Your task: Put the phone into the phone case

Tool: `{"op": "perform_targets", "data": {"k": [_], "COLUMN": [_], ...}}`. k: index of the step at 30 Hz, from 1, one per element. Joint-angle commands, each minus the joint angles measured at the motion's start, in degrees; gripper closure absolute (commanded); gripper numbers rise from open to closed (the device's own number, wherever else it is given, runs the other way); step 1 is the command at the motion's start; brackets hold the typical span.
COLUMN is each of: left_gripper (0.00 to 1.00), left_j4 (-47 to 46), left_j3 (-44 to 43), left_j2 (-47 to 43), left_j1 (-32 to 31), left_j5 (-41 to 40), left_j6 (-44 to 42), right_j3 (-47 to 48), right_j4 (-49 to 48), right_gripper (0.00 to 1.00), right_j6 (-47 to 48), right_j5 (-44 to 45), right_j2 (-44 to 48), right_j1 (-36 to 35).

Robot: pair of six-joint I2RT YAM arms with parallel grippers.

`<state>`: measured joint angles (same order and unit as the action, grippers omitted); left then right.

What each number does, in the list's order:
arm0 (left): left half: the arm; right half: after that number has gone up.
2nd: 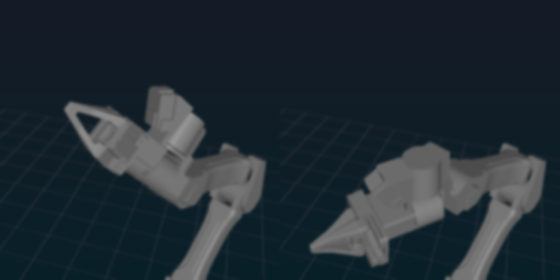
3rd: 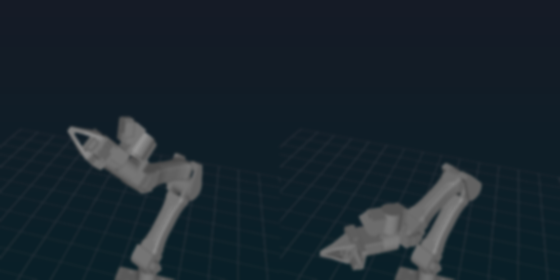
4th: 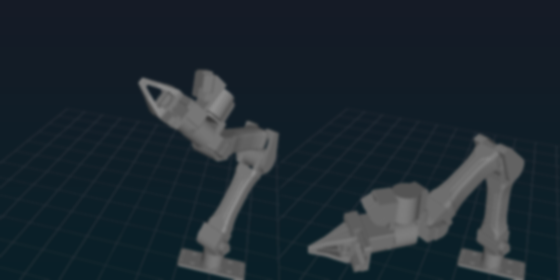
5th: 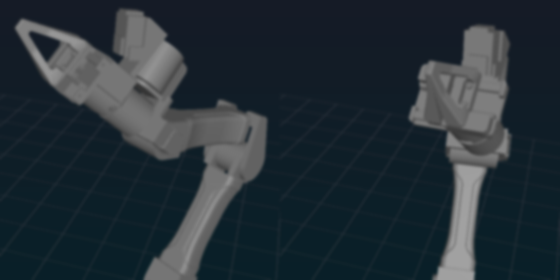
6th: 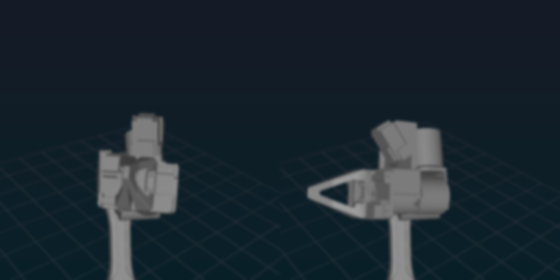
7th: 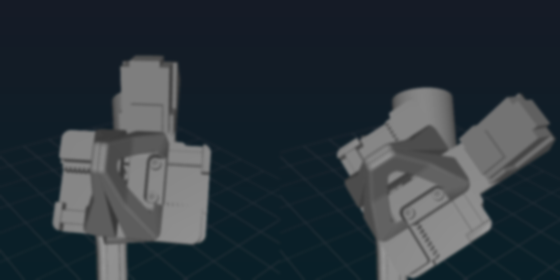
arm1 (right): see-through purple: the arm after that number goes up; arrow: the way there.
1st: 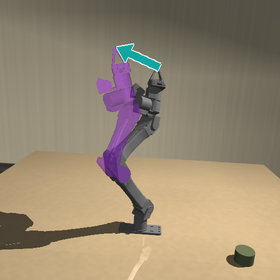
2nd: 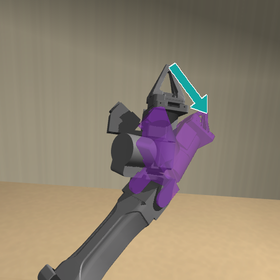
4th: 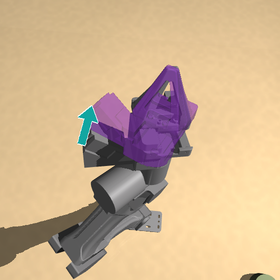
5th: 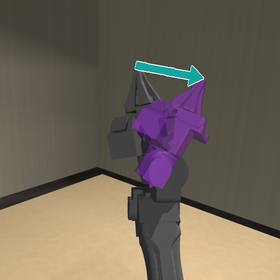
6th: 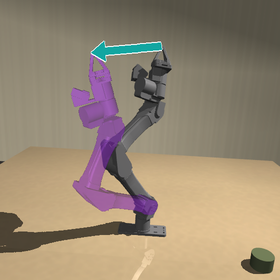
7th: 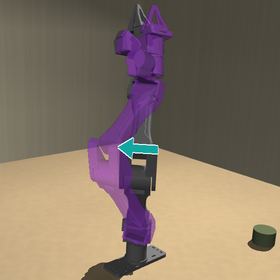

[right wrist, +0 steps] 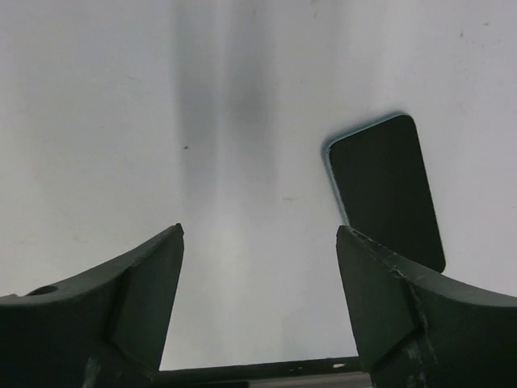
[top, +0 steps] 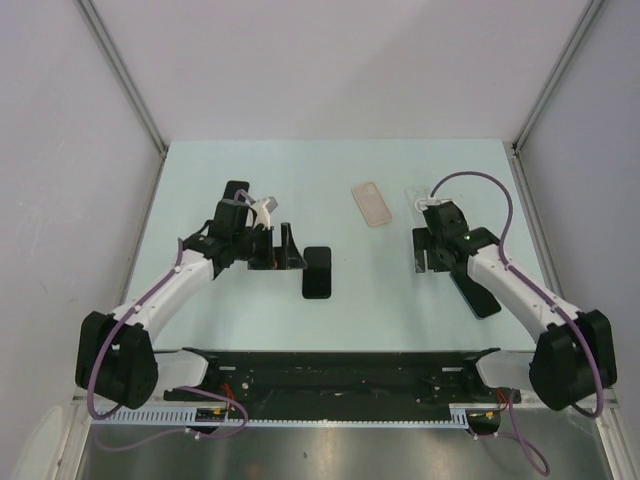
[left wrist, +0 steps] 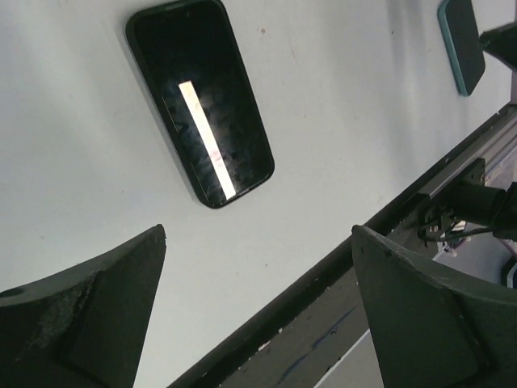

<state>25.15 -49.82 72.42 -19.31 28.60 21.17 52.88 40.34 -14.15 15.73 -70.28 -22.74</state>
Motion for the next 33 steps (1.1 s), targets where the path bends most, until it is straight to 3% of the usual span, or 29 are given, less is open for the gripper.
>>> {"op": "perform_targets", "data": {"k": [1, 4, 5, 6, 10, 16, 18, 22, 26, 33], "left_gripper": [0.0, 0.0, 0.0, 0.0, 0.0, 0.0, 0.0, 0.0, 0.01, 0.01], "left_j4": [0.34, 0.08, -0.1, -0.53, -1.33, -1.94, -2.12, -3.35, -3.53, -2.65], "left_j3": [1.22, 1.13, 1.22, 1.22, 1.83, 2.27, 2.54, 3.33, 3.07, 2.89], "left_j2": [-4.21, -5.54, -5.63, -5.54, -5.63, -6.86, -6.94, -6.42, -6.24, -6.5], "left_j1": [-0.82, -0.9, -0.82, -0.82, -0.82, -0.9, -0.9, -1.34, -1.34, -1.26], "left_j5": [0.58, 1.02, 1.98, 2.42, 4.88, 5.06, 5.41, 7.17, 7.17, 4.8], "left_j6": [-3.15, -3.06, -2.98, -2.8, -2.1, -1.83, -1.4, -0.6, -0.34, -0.6], "right_j3": [2.49, 3.28, 3.37, 3.54, 3.98, 4.6, 4.6, 8.27, 12.32, 22.52], "right_j4": [0.27, 0.36, 0.27, 0.09, 0.97, 0.62, 0.71, 0.53, -3.68, -14.56], "right_gripper": [0.27, 0.45, 0.45, 0.44, 0.2, 0.09, 0.07, 0.06, 0.05, 0.14], "right_j6": [10.19, 11.51, 11.6, 12.04, 14.06, 18.18, 18.55, 18.64, 16.01, 6.42], "right_j5": [0.63, -0.96, -1.13, -0.61, 2.9, -4.29, -2.99, -3.41, -5.97, -7.29], "right_j2": [-4.5, -7.93, -9.42, -10.13, -14.35, -19.36, -20.76, -21.39, -21.04, -27.97], "right_j1": [3.75, 9.37, 10.43, 12.18, 14.65, 16.15, 16.32, 16.16, 11.16, 3.06]}}
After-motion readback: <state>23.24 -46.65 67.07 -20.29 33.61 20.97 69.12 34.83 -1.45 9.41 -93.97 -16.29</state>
